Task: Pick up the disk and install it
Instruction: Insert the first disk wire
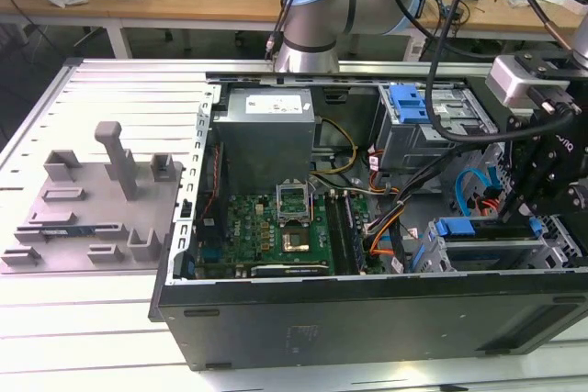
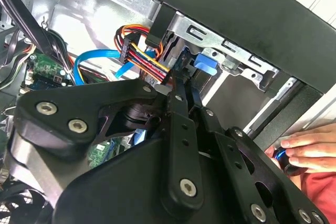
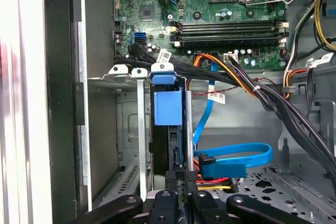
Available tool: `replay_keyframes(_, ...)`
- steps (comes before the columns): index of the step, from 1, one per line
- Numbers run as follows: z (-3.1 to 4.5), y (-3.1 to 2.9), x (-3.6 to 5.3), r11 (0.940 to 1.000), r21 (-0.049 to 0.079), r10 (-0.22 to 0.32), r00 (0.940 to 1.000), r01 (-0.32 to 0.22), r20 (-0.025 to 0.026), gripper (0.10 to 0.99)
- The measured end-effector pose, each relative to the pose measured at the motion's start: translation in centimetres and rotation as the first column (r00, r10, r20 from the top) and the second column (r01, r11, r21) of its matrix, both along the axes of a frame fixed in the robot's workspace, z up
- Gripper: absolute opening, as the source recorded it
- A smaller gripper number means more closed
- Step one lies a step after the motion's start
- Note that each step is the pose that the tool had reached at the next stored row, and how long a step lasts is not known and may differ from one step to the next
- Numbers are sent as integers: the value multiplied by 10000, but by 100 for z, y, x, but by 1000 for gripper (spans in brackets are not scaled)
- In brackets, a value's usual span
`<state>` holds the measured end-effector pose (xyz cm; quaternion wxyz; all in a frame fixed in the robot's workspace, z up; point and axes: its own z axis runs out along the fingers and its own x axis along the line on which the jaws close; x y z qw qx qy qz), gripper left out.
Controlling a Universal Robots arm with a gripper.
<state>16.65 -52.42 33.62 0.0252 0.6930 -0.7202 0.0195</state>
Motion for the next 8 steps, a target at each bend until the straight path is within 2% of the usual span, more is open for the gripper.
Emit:
replay_keyframes(5,-19,1,0,10000,14,0,10000,0,0,165)
replay_keyframes(6,-24,0,0,10000,22,0,10000,0,-1,176)
replay_keyframes(7,-20,0,0,10000,14,0,10000,0,-1,243)
replay_keyframes(8,-14,0,0,10000,5,0,10000,0,0,243)
